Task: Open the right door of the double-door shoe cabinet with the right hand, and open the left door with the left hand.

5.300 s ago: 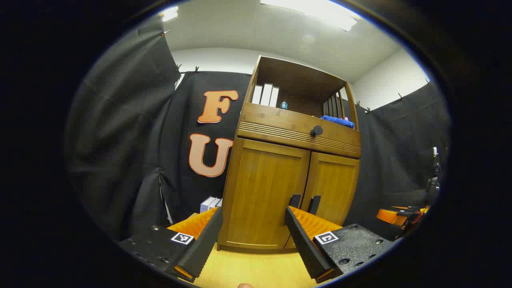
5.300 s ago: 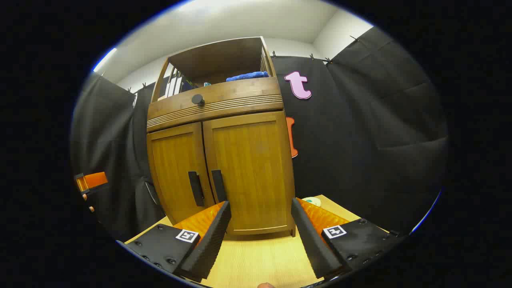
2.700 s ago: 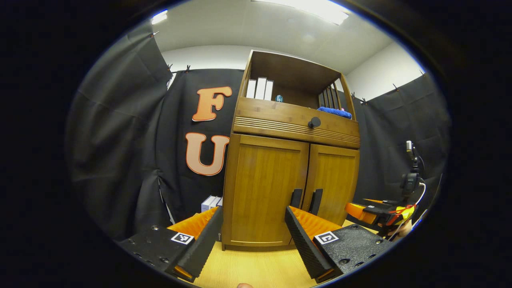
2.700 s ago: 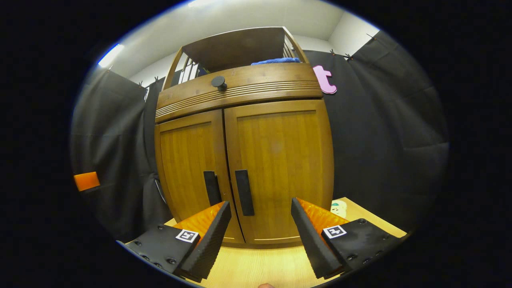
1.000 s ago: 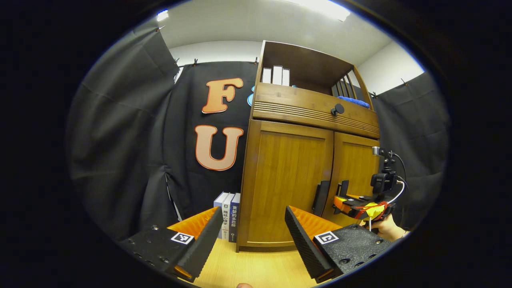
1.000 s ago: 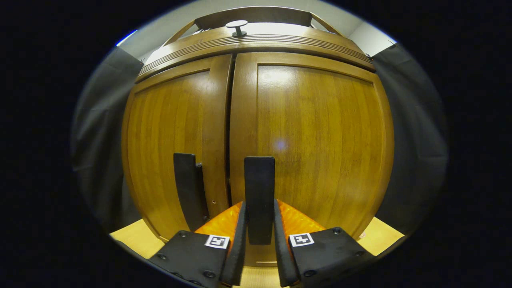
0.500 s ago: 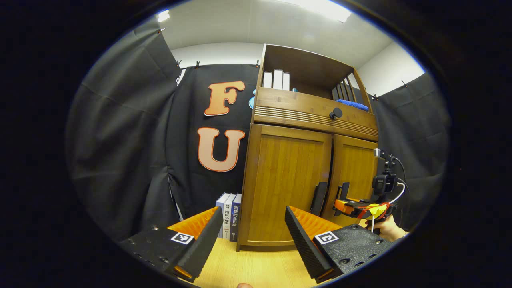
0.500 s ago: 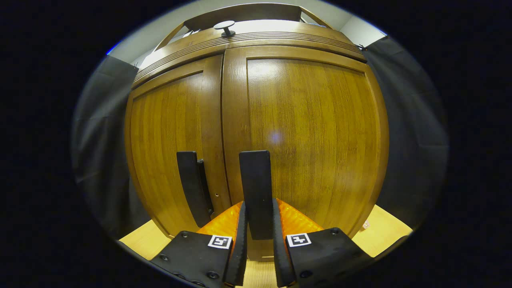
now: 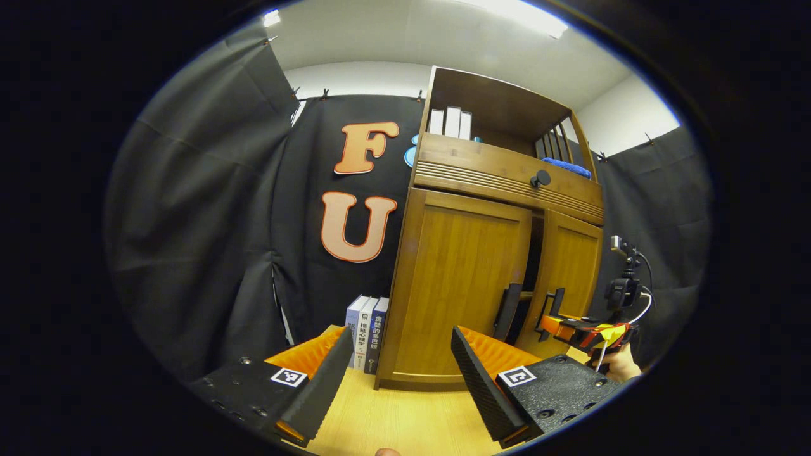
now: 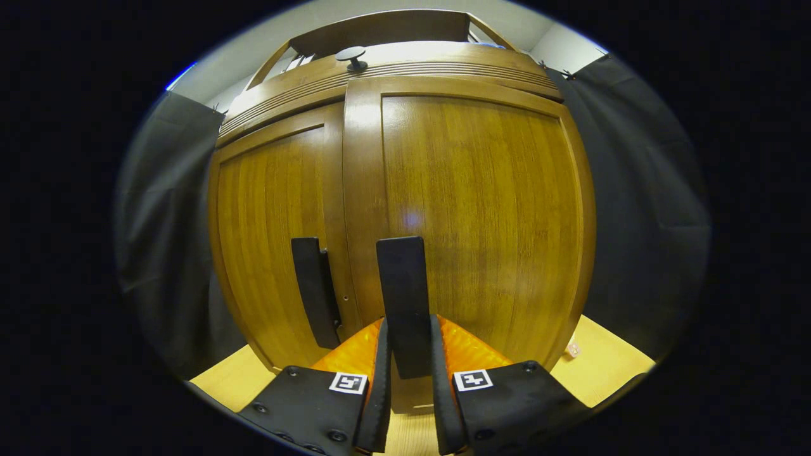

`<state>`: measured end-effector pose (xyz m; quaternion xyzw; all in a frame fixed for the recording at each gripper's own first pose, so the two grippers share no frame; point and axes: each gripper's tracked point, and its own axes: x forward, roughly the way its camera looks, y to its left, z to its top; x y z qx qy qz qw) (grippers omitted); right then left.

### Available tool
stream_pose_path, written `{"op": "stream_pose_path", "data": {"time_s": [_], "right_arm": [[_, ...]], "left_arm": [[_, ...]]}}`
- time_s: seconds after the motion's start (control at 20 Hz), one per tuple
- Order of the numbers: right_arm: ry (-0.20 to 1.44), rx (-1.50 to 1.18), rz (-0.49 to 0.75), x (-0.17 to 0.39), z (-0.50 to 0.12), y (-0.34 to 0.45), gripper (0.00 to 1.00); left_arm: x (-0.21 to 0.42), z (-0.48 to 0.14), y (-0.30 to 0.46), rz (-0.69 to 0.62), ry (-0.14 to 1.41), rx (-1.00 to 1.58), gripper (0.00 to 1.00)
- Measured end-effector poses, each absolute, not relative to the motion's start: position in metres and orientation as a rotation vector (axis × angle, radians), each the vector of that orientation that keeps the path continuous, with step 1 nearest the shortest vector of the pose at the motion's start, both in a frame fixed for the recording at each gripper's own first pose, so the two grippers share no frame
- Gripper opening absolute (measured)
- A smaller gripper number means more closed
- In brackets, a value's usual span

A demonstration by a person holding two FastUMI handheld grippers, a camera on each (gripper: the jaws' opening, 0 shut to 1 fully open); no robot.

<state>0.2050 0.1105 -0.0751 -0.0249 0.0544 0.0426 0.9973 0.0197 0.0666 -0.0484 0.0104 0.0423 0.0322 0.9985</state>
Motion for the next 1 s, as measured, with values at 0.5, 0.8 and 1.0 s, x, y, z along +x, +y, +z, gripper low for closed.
{"op": "stream_pose_path", "data": {"time_s": [0.5,0.8,1.0], "right_arm": [[0.098,-0.038,0.084,0.185,-0.071,0.102,0.29],[0.084,-0.047,0.088,0.171,-0.068,0.096,0.33],[0.080,-0.059,0.091,0.159,-0.067,0.089,0.29]], "left_arm": [[0.007,-0.051,0.066,0.065,0.093,0.029,0.97],[0.000,-0.047,0.059,0.055,0.085,0.034,0.97],[-0.005,-0.045,0.054,0.047,0.080,0.032,0.95]]}}
